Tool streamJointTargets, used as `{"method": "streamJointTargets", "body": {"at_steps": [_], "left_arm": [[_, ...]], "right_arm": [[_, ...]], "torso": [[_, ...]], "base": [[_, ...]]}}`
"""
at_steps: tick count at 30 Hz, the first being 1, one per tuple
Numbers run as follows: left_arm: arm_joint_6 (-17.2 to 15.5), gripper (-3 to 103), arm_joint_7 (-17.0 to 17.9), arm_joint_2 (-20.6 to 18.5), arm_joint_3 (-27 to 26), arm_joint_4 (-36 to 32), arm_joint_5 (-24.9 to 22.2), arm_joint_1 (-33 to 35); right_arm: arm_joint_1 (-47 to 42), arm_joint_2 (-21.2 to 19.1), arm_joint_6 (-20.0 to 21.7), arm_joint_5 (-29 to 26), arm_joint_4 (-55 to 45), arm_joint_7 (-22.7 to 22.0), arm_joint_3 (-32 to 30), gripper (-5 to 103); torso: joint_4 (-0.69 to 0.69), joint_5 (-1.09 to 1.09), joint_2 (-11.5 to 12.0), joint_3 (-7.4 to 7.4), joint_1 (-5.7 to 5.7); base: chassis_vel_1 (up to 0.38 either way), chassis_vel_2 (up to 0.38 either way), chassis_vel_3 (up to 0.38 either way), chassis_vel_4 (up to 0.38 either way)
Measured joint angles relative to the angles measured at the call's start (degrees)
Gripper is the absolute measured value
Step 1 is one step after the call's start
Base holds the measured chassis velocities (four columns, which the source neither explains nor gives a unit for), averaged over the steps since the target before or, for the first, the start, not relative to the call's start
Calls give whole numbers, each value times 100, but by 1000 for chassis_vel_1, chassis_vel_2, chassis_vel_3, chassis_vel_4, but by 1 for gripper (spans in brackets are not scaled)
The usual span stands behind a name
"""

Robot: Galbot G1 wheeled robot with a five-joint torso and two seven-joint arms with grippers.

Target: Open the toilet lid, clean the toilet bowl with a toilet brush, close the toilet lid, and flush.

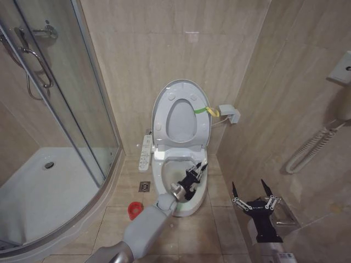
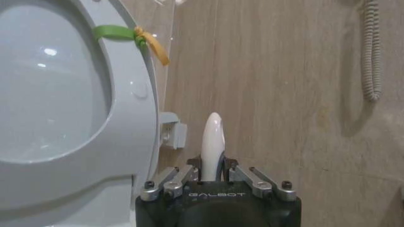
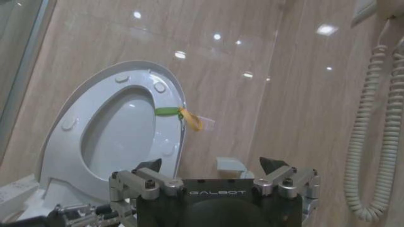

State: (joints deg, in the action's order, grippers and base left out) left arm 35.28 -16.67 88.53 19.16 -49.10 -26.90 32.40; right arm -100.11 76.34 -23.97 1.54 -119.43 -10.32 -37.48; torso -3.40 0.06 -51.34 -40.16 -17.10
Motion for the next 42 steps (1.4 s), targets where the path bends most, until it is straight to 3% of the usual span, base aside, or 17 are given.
{"method": "streamJointTargets", "body": {"at_steps": [6,16,23,31,42], "left_arm": [[218,21,-299,-50,-167,450,-71,-110],[339,21,-472,-291,-356,575,-36,-393],[353,21,-468,-224,-201,436,-23,-580],[392,21,-510,-67,27,473,-25,-316],[513,21,-823,-82,-190,1170,-129,-406]], "right_arm": [[0,0,0,0,0,0,0,100],[0,0,0,0,0,0,0,100],[0,0,0,0,0,0,0,100],[0,0,0,0,0,0,0,100],[0,0,0,0,0,0,0,100]], "torso": [[-1,-1,0,0,0],[0,-2,0,-1,0],[-2,-2,0,-1,0],[0,-1,0,0,0],[-1,-2,0,0,0]], "base": [[0,0,0,0],[0,0,0,0],[0,0,0,0],[0,0,0,0],[0,0,0,0]]}}
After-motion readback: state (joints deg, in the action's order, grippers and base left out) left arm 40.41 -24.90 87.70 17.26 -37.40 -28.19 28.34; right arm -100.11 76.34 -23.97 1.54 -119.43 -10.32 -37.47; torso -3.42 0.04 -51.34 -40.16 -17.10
